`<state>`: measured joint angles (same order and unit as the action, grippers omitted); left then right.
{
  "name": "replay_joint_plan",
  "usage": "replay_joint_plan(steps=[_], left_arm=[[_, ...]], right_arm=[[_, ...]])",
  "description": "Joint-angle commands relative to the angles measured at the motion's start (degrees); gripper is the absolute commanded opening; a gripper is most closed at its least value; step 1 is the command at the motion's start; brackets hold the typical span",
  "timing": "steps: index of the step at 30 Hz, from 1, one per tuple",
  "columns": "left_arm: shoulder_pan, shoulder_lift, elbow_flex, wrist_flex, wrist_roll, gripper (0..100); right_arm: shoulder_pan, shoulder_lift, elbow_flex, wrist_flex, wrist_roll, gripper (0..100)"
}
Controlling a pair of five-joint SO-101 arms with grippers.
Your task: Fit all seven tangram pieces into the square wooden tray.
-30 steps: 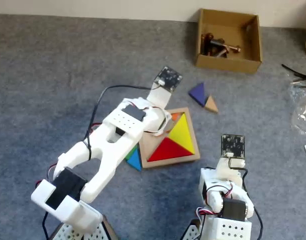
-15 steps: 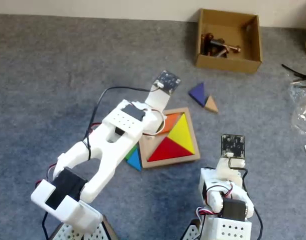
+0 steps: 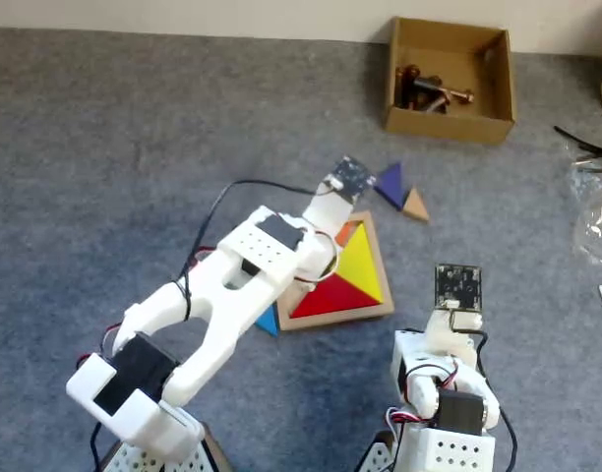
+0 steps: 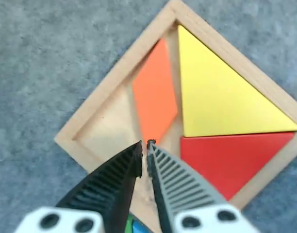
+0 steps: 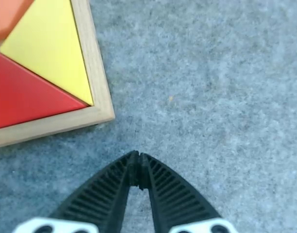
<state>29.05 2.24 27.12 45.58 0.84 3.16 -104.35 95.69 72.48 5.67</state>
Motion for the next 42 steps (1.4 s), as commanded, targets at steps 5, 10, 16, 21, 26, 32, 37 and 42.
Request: replay_joint_plan(steps=[5,10,16,21,26,32,37,42], left_arm=[[3.9,-2.8,-0.5,3.0,0.0,1],[3.9,-2.7,-0.5,3.0,0.0,1],[4.0,-2.7,0.5,3.4,0.0,1],[4.1,-2.6,0.6,3.5,0.0,1],[3.6,-2.5,0.6,3.2,0.0,1],[4.0,-2.5,0.6,3.2,0.0,1],[3.9,-1.5,0.5,3.2,0.0,1],[3.6,2.6,-0.9,3.0,0.0,1]], right_arm=[[-0.9,-0.8,6.5,-1.0,-0.6,0.5],[-0.9,-0.8,6.5,-1.0,-0.6,0.5],[-0.9,-0.8,6.5,-1.0,-0.6,0.5],[-0.9,-0.8,6.5,-1.0,-0.6,0.5],[-0.9,-0.8,6.5,-1.0,-0.6,0.5],[-0.9,-0.8,6.5,-1.0,-0.6,0.5],[-0.9,-0.8,6.5,-1.0,-0.6,0.5],[-0.9,-0.8,6.5,-1.0,-0.6,0.5]])
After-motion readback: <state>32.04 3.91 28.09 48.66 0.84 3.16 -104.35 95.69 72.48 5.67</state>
